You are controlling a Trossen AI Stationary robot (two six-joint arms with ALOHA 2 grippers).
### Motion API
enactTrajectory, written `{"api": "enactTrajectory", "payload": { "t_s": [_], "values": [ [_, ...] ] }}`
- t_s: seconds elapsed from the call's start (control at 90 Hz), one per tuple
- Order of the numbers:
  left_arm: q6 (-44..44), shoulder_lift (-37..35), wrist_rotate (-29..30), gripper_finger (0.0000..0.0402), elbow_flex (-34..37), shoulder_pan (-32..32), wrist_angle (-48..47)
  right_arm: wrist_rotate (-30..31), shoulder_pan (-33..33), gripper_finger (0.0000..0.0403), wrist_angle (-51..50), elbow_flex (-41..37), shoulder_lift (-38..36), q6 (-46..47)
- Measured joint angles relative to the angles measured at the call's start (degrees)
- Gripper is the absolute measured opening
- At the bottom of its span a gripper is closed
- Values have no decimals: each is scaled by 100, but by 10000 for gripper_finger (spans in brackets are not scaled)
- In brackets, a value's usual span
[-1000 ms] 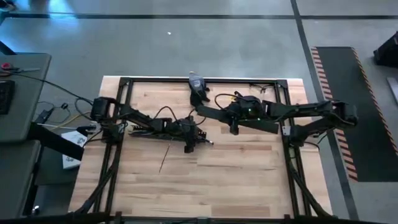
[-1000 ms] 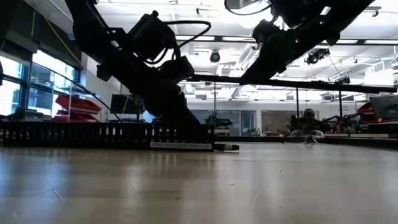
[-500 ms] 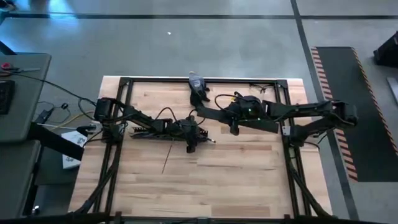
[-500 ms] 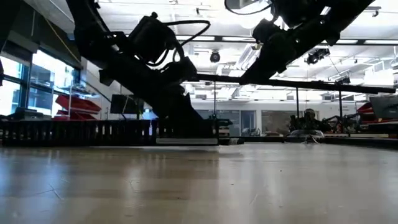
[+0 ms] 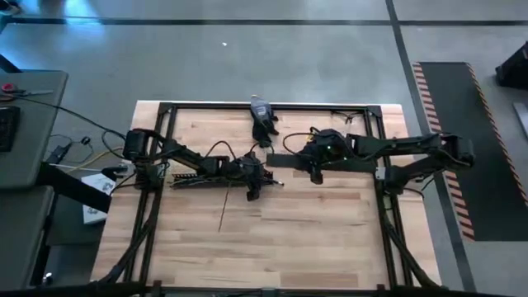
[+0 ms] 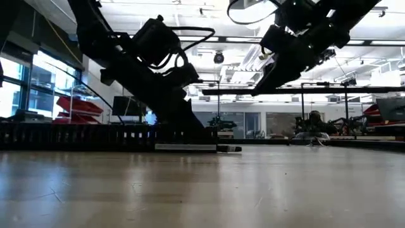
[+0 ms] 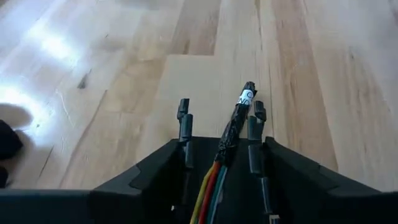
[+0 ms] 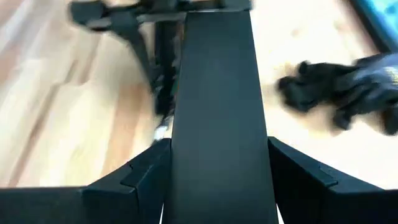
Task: Ziptie cables
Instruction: Close the black cable duct
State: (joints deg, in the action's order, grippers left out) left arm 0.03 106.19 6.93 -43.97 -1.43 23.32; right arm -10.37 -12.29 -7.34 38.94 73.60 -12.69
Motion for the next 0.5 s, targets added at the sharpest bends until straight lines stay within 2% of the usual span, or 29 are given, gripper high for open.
{"api": "enactTrajectory", "payload": {
  "t_s": [0.2, 0.356, 0.5],
  "values": [
    [7, 9, -21, 197, 11, 0, 39, -433, 1, 213, -853, -10, 66, -259],
    [18, 13, -23, 197, 15, 2, 55, -581, 0, 213, -657, -192, 59, -96],
    [23, 15, -23, 197, 17, 9, 60, -476, 0, 213, 6, -635, 61, 217]
  ]
}}
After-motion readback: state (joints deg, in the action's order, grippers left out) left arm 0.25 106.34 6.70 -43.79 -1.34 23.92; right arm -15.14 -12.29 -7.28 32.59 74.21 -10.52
